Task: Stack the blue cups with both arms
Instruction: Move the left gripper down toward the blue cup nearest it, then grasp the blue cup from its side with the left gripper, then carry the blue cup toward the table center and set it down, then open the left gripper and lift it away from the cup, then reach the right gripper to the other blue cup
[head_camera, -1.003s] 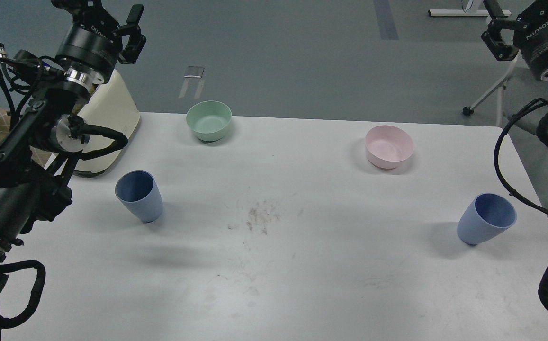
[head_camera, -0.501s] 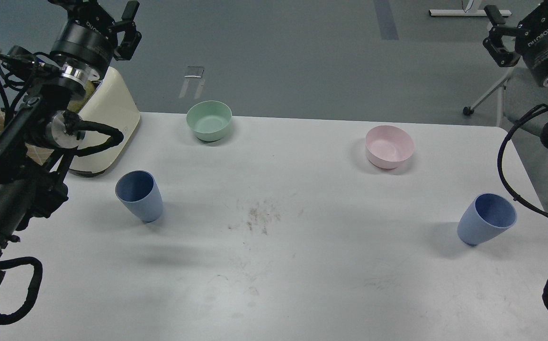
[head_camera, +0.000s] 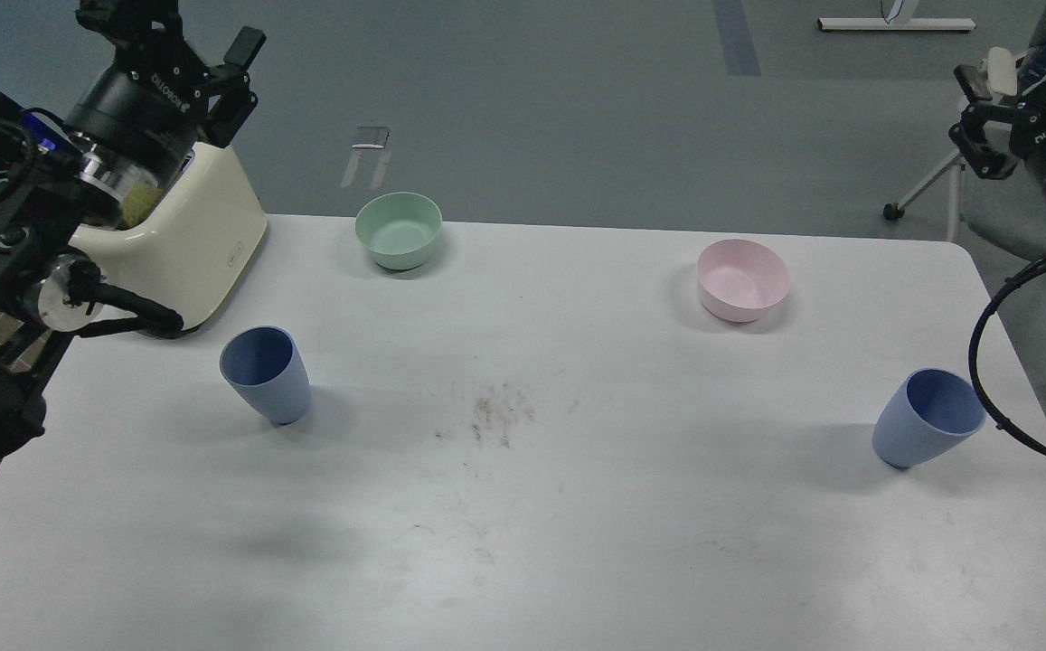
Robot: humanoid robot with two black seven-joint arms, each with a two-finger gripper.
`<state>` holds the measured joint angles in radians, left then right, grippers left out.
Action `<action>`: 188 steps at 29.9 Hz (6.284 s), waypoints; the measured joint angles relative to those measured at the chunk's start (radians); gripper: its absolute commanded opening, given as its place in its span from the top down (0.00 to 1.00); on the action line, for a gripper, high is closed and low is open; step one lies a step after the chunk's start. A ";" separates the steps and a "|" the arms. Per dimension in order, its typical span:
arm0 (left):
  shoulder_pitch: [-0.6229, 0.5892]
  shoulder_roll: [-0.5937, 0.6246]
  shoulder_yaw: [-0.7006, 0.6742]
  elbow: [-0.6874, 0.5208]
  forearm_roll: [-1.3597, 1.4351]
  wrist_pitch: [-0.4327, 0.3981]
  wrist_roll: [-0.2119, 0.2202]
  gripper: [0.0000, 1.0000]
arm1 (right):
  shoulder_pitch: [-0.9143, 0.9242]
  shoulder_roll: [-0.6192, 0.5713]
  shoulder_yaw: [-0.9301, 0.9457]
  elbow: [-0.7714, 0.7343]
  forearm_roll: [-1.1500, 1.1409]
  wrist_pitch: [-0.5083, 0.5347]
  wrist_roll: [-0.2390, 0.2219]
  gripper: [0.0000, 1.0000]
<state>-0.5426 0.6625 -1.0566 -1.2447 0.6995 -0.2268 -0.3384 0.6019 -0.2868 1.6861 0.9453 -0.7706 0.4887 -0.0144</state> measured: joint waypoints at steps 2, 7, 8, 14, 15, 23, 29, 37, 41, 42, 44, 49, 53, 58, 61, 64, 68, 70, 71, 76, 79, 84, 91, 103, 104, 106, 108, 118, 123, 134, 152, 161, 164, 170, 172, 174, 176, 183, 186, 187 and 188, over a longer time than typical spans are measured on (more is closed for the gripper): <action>0.039 0.070 0.023 -0.050 0.104 -0.003 -0.013 0.05 | -0.017 -0.002 0.014 0.010 0.001 0.000 0.002 0.00; 0.155 0.203 0.036 -0.130 0.481 0.000 -0.108 0.13 | -0.048 -0.013 0.034 0.039 0.001 0.000 0.006 0.00; 0.174 0.221 0.036 -0.134 0.566 0.003 -0.115 0.13 | -0.054 -0.014 0.037 0.046 0.001 0.000 0.010 0.00; 0.277 0.298 0.034 -0.142 0.944 0.042 -0.124 0.13 | -0.078 -0.016 0.048 0.082 0.001 0.000 0.033 0.00; 0.287 0.307 0.035 -0.142 0.990 0.044 -0.124 0.15 | -0.078 -0.016 0.048 0.083 0.001 0.000 0.034 0.00; 0.307 0.314 0.076 -0.101 1.232 0.049 -0.125 0.18 | -0.080 -0.016 0.056 0.086 0.002 0.000 0.034 0.00; 0.291 0.262 0.115 -0.026 1.333 0.051 -0.126 0.28 | -0.081 -0.016 0.058 0.088 0.002 0.000 0.034 0.00; 0.290 0.201 0.139 0.052 1.347 0.051 -0.129 0.49 | -0.092 -0.015 0.073 0.098 0.060 0.000 0.029 0.00; 0.289 0.197 0.157 0.057 1.348 0.051 -0.129 0.83 | -0.097 -0.027 0.075 0.098 0.106 0.000 0.026 0.00; 0.289 0.194 0.158 0.058 1.348 0.051 -0.128 0.89 | -0.099 -0.029 0.075 0.098 0.108 0.000 0.025 0.00; 0.286 0.186 0.159 0.063 1.348 0.051 -0.126 1.00 | -0.101 -0.033 0.076 0.098 0.111 0.000 0.025 0.00; 0.262 0.182 0.160 0.069 1.348 0.050 -0.127 1.00 | -0.105 -0.042 0.081 0.098 0.113 0.000 0.025 0.00; 0.219 0.183 0.160 0.058 1.346 0.047 -0.130 1.00 | -0.114 -0.043 0.081 0.100 0.113 0.000 0.025 0.00; 0.109 0.186 0.205 0.020 1.348 0.023 -0.131 1.00 | -0.138 -0.043 0.089 0.106 0.113 0.000 0.026 0.00; -0.012 0.183 0.304 -0.009 1.349 0.004 -0.131 1.00 | -0.173 -0.044 0.107 0.126 0.113 0.000 0.027 0.00; -0.159 0.152 0.443 -0.021 1.349 -0.004 -0.131 1.00 | -0.214 -0.045 0.124 0.148 0.113 0.000 0.027 0.00; -0.338 0.072 0.612 -0.013 1.347 -0.005 -0.134 1.00 | -0.272 -0.045 0.151 0.176 0.113 0.000 0.028 0.00; -0.399 0.027 0.678 -0.008 1.347 -0.005 -0.138 1.00 | -0.303 -0.045 0.170 0.184 0.113 0.000 0.028 0.00; -0.421 0.004 0.704 -0.007 1.347 -0.005 -0.141 1.00 | -0.316 -0.045 0.179 0.187 0.113 0.000 0.028 0.00; -0.490 -0.105 0.807 0.010 1.350 -0.007 -0.143 1.00 | -0.369 -0.045 0.221 0.203 0.113 0.000 0.028 0.00; -0.504 -0.163 0.854 0.047 1.352 -0.008 -0.143 1.00 | -0.390 -0.045 0.232 0.210 0.113 0.000 0.030 0.00; -0.506 -0.246 0.876 0.136 1.364 -0.008 -0.142 1.00 | -0.409 -0.045 0.237 0.227 0.114 0.000 0.030 0.00; -0.495 -0.280 0.892 0.203 1.367 -0.008 -0.141 1.00 | -0.412 -0.045 0.238 0.231 0.113 0.000 0.030 0.00; -0.486 -0.316 0.923 0.243 1.365 -0.008 -0.140 0.84 | -0.415 -0.045 0.237 0.231 0.113 0.000 0.030 0.00; -0.486 -0.317 0.923 0.244 1.365 -0.008 -0.140 0.63 | -0.415 -0.045 0.237 0.231 0.113 0.000 0.030 0.00; -0.486 -0.318 0.923 0.244 1.365 -0.008 -0.140 0.44 | -0.415 -0.045 0.237 0.231 0.113 0.000 0.030 0.00; -0.486 -0.319 0.923 0.242 1.365 -0.007 -0.142 0.43 | -0.415 -0.045 0.238 0.231 0.113 0.000 0.030 0.00; -0.492 -0.310 0.912 0.232 1.348 -0.001 -0.145 0.21 | -0.416 -0.057 0.237 0.231 0.113 0.000 0.030 0.00; -0.498 -0.292 0.847 0.241 1.239 0.019 -0.148 0.08 | -0.411 -0.112 0.226 0.238 0.103 0.000 0.019 0.00; -0.492 -0.299 0.572 0.242 0.555 0.050 -0.145 0.03 | -0.477 -0.391 0.173 0.330 0.017 0.000 0.015 0.00; -0.228 -0.278 0.029 0.253 -0.131 0.044 -0.140 0.03 | -0.471 -0.469 0.043 0.588 -0.713 0.000 0.026 0.00; -0.167 -0.283 -0.007 0.263 -0.162 0.034 -0.142 0.03 | -0.519 -0.471 -0.104 0.538 -0.966 0.000 0.052 0.01; -0.167 -0.286 -0.008 0.263 -0.165 0.034 -0.142 0.03 | -0.559 -0.479 -0.126 0.538 -0.996 0.000 0.053 0.01; -0.167 -0.295 -0.004 0.259 -0.166 0.036 -0.142 0.03 | -0.617 -0.497 -0.171 0.538 -1.044 0.000 0.054 0.14; -0.167 -0.298 -0.003 0.256 -0.166 0.036 -0.143 0.03 | -0.621 -0.497 -0.198 0.538 -1.066 0.000 0.054 0.17; -0.165 -0.300 -0.002 0.255 -0.165 0.037 -0.144 0.03 | -0.622 -0.497 -0.224 0.538 -1.080 0.000 0.055 0.21; -0.165 -0.300 -0.002 0.254 -0.165 0.037 -0.144 0.03 | -0.622 -0.491 -0.242 0.537 -1.087 0.000 0.055 0.26; -0.165 -0.300 -0.002 0.251 -0.165 0.037 -0.146 0.03 | -0.620 -0.462 -0.313 0.542 -1.135 0.000 0.051 0.32; -0.165 -0.300 -0.003 0.251 -0.165 0.037 -0.147 0.03 | -0.617 -0.453 -0.321 0.542 -1.148 0.000 0.047 0.38; -0.165 -0.300 -0.004 0.251 -0.165 0.037 -0.147 0.03 | -0.616 -0.453 -0.322 0.542 -1.149 0.000 0.045 0.48; -0.165 -0.299 -0.005 0.251 -0.165 0.037 -0.148 0.03 | -0.614 -0.453 -0.322 0.542 -1.149 0.000 0.044 0.52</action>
<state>-0.7071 0.3631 -1.0611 -0.9941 0.5346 -0.1902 -0.4860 -0.0125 -0.7398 1.3641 1.4873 -1.9199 0.4886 0.0300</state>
